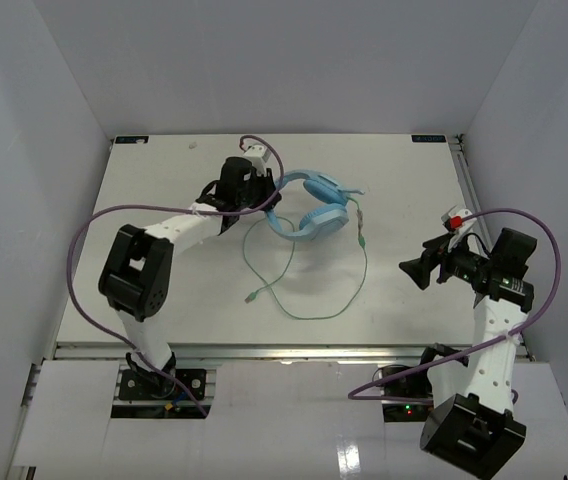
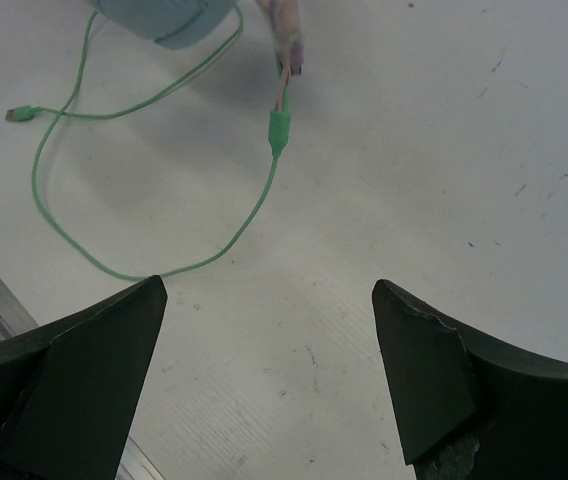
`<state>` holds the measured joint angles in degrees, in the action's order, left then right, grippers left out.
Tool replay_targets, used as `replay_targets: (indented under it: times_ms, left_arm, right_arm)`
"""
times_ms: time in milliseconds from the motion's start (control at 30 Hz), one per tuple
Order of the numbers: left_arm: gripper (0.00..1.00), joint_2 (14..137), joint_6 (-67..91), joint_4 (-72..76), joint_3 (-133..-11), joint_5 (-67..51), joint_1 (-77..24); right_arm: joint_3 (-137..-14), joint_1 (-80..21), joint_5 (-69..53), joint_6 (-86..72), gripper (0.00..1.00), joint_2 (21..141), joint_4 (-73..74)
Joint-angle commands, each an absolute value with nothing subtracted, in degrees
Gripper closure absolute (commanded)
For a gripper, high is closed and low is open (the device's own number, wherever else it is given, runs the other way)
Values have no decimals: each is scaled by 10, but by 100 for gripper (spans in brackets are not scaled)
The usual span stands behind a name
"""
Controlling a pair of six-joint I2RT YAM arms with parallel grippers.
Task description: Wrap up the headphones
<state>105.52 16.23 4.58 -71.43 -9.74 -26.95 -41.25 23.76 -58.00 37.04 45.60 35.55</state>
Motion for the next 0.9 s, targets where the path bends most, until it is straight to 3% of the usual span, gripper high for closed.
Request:
replay_targets:
  times_ms: [0, 133, 267, 367, 567, 667, 867]
  left_arm:
    - [100, 933, 247, 62, -690, -99, -274]
    - [100, 874, 262, 31, -679, -75, -274]
    - [100, 829, 281, 7, -670, -43, -274]
    - [100, 808, 290, 3, -666, -30, -274]
    - [100, 779, 305, -25, -660, 17, -275]
    - [100, 774, 322, -18, -659, 18, -274]
    - [100, 763, 368, -5, -672, 26, -274]
  right_arm:
    - [-442, 203, -599, 388, 10, 488, 359]
    - [-436, 151, -584, 270, 10, 506, 250]
    - [-451, -20, -443, 90, 10, 529, 108]
    - [-488, -81, -392, 31, 10, 556, 65]
    - [-515, -91, -476, -26, 10, 578, 12]
    - [-473, -94, -565, -73, 10, 583, -89]
    - [-440, -119, -534, -94, 6, 616, -181]
